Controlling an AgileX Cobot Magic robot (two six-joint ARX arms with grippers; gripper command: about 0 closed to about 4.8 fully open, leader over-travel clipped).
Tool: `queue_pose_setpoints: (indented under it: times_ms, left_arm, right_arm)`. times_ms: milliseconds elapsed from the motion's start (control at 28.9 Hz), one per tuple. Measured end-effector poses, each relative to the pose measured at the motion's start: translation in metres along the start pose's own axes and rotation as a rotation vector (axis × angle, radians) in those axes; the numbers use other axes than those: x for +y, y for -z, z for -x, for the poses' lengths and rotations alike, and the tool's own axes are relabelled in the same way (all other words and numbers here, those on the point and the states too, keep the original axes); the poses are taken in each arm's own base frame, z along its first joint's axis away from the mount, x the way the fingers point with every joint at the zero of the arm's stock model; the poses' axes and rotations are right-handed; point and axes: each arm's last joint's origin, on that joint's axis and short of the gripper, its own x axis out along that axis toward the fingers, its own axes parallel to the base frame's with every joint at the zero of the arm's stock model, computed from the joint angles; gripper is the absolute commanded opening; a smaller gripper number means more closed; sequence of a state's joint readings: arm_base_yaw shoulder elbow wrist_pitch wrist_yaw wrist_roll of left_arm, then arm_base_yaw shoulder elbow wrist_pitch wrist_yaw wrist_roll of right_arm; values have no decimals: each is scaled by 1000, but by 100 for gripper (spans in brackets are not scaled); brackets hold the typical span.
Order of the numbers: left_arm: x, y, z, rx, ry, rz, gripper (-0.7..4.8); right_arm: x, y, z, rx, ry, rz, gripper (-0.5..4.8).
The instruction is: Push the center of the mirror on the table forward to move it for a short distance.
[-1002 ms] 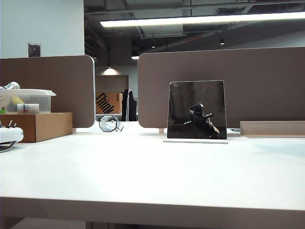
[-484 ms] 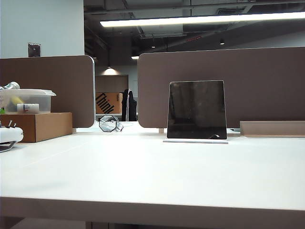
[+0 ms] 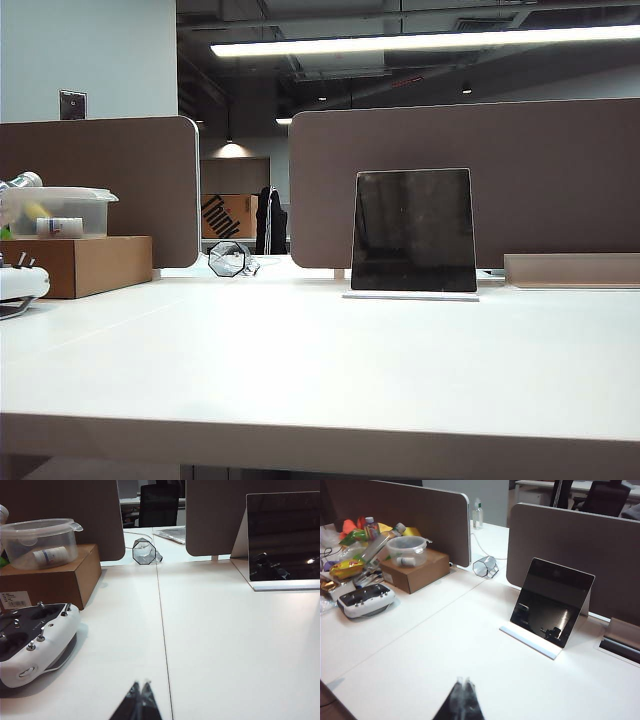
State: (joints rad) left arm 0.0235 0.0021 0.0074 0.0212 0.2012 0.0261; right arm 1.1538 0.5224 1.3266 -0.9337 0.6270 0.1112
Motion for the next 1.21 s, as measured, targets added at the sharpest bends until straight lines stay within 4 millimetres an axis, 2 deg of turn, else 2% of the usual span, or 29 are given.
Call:
queue_pose_setpoints:
  times_ms: [138,207,415,587,726,899,1106,1210]
  left_arm:
    - [0,0,0,0,0,0,-5]
    - [0,0,0,0,0,0,-5]
    - [0,0,0,0,0,0,-5]
    - [0,0,0,0,0,0,-5]
    - [0,0,0,0,0,0,-5]
    - [0,0,0,0,0,0,-5]
    - [0,0,0,0,0,0,-5]
    - [0,0,0,1,0,0,-5]
  right_arm:
    - [-16,7,21,-44,-3,-31,-5]
    - [-14,18,18,-49,77,-5,-5]
    - [-4,85,-27,-23,403,168,-5]
    - [-17,143,-59,-102,648,118,-5]
    - [-29,181,-75,-138,636,63,-5]
    - [-41,224,-89,-179,517,28,-5]
    - [-44,256,-96,-189,511,23,-5]
    - [-45,260,-98,-186,508,6,-5]
